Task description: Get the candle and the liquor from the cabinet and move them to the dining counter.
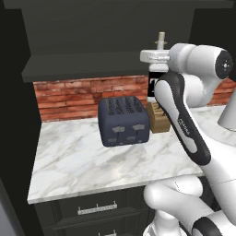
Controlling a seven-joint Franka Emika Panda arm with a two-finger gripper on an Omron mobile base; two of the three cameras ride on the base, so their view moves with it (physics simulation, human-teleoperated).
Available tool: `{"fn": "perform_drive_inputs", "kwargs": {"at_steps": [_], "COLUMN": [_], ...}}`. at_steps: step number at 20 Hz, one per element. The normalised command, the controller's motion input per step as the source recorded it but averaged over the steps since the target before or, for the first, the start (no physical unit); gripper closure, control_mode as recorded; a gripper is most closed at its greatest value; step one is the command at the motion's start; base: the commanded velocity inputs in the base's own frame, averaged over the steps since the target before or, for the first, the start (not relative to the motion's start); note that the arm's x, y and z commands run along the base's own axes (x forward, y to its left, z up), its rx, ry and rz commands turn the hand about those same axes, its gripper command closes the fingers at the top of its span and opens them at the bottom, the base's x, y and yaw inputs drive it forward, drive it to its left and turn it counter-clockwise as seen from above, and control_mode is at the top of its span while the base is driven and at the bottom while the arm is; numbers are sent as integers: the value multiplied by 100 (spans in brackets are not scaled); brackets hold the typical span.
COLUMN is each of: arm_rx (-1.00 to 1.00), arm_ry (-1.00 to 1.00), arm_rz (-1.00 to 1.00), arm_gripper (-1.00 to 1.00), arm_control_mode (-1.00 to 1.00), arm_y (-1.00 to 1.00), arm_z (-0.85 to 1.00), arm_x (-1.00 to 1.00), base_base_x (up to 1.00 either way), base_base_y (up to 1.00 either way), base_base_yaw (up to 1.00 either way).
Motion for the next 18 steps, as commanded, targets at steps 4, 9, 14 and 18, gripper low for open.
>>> {"fn": "perform_drive_inputs", "kwargs": {"at_steps": [4,9,14,18], "arm_rx": [0,0,0,0], "arm_ry": [0,0,0,0], "arm_rz": [0,0,0,0], "arm_gripper": [100,100,100,100], "arm_control_mode": [-100,-100,100,100], "arm_y": [0,0,0,0], "arm_z": [-2,0,0,0], "arm_x": [0,0,0,0], "base_base_x": [0,0,0,-56], "base_base_y": [0,0,0,0], "base_base_yaw": [0,0,0,0]}}
